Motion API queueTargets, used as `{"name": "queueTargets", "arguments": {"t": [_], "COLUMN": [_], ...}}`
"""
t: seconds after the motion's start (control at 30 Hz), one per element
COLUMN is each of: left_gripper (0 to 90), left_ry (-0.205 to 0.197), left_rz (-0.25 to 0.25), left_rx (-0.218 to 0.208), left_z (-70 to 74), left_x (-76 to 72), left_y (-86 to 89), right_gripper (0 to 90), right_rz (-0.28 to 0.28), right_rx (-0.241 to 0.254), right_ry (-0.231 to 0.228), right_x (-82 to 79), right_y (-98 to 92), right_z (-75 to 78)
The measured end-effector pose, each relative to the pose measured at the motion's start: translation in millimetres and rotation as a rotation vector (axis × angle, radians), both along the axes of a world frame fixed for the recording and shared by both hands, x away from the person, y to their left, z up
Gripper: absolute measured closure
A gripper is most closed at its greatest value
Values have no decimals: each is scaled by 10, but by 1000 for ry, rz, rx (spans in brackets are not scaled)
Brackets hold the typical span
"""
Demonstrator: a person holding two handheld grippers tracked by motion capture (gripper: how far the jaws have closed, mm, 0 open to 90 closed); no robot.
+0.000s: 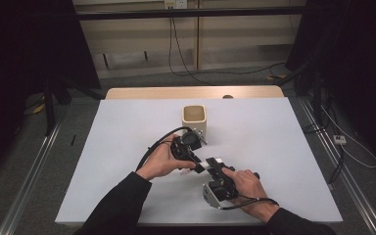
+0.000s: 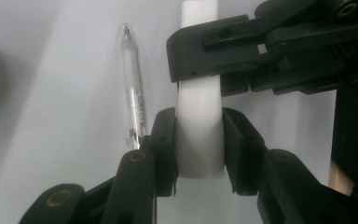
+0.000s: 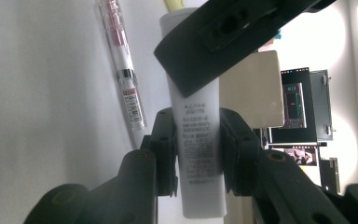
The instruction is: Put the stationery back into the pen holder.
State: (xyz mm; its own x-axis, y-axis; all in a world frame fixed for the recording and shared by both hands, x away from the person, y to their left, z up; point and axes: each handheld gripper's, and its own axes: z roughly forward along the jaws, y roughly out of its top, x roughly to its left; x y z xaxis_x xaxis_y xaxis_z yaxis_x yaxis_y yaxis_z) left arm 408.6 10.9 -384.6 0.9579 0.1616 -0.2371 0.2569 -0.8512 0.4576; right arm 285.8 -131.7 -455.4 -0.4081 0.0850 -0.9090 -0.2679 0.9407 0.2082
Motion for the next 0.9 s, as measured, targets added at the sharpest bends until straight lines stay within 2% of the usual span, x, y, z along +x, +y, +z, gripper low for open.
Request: {"name": "queueTargets", "arguments": {"t": [0.03, 0.2, 0.23, 0.27, 0.3, 0.33, 0.37, 0.47, 0.5, 0.53, 0.57, 0.63, 0.73, 0.77, 0.9], "left_gripper": [671, 654, 630, 601, 573, 550, 528, 445, 409, 374, 336, 274, 214, 185, 146], "left_ry": [-1, -5, -20, -23, -22, -25, -25, -58, -65, -72, -65, -84, -107, -103, -114], "left_rz": [7, 22, 16, 33, 44, 51, 66, 79, 105, 110, 129, 143, 188, 207, 242], "left_rx": [-7, -34, -25, -31, -37, -40, -50, -64, -75, -74, -93, -101, -153, -166, -183], "left_z": [1, -39, -45, -57, -69, -78, -85, -90, -97, -101, -113, -103, -79, -79, -126], "left_x": [-4, -4, -2, -11, -12, -6, -14, -20, -38, -36, -45, -39, -14, -8, -17], "left_y": [1, 35, 46, 54, 69, 88, 100, 143, 154, 174, 192, 253, 368, 394, 489], "right_gripper": [716, 721, 721, 721, 721, 721, 721, 721, 721, 721, 721, 721, 721, 721, 721], "right_rz": [14, 7, 9, 21, -1, -1, 12, -16, -21, -24, -24, -37, -50, -71, -85], "right_rx": [-6, 7, 13, 16, 30, 38, 32, 85, 101, 122, 137, 164, 209, 239, 281], "right_ry": [7, 16, 23, 24, 30, 36, 39, 68, 78, 89, 100, 122, 157, 175, 197], "right_x": [11, 10, 11, 25, 13, 18, 30, 27, 35, 44, 57, 76, 121, 120, 156], "right_y": [-3, -18, -22, -24, -28, -30, -35, -55, -64, -74, -91, -120, -169, -176, -220], "right_z": [8, 0, -3, 4, 4, 3, 10, 4, 9, 12, 21, 42, 72, 73, 104]}}
